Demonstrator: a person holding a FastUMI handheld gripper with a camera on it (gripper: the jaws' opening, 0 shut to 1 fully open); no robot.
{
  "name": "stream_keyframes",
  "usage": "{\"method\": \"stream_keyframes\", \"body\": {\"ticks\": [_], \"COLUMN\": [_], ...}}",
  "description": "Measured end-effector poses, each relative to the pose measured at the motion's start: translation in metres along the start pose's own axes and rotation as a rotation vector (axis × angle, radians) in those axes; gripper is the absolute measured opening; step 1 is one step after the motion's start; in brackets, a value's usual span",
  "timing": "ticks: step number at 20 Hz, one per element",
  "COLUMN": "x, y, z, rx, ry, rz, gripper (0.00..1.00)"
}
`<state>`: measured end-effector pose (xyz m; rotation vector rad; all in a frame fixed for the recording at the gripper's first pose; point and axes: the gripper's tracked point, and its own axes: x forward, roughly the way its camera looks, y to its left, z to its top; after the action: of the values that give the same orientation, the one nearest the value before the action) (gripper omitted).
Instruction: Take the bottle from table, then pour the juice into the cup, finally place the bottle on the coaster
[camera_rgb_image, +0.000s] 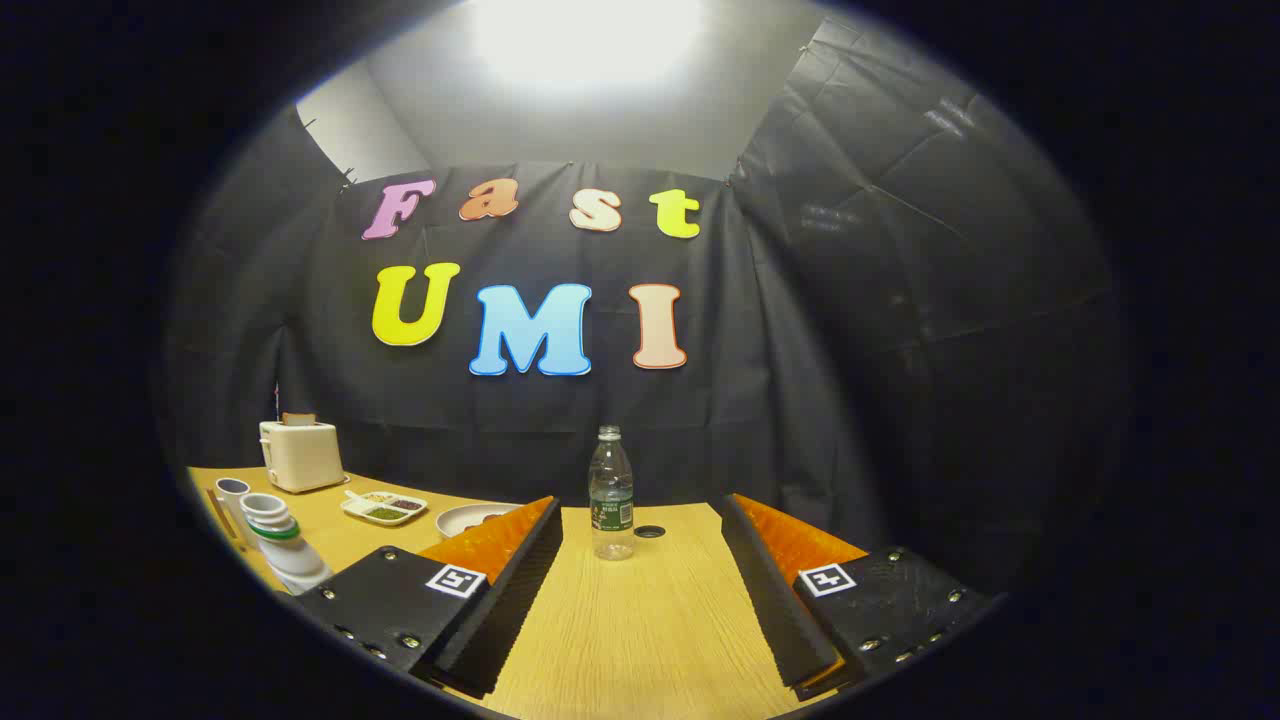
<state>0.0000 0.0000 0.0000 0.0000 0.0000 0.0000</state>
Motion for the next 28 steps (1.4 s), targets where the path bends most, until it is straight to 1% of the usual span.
{"method": "stream_keyframes", "body": {"ticks": [3,6,9,13,15,17,21,25,28], "x": [-0.031,-0.062,-0.088,-0.113,-0.118,-0.12,-0.12,-0.113,-0.106], "y": [0.009,0.02,0.031,0.053,0.069,0.094,0.136,0.155,0.162], "z": [0.01,0.015,0.013,0.009,0.012,0.01,-0.011,-0.039,-0.055], "rx": [0.0,0.009,-0.007,0.008,0.02,0.035,0.04,0.067,0.092], "ry": [0.029,0.04,0.058,0.075,0.071,0.075,0.105,0.157,0.188], "rz": [0.0,0.016,0.027,0.063,0.09,0.133,0.217,0.254,0.264], "gripper": [0.98,0.98,0.98,0.98,0.98,0.98,0.98,0.98,0.98]}}
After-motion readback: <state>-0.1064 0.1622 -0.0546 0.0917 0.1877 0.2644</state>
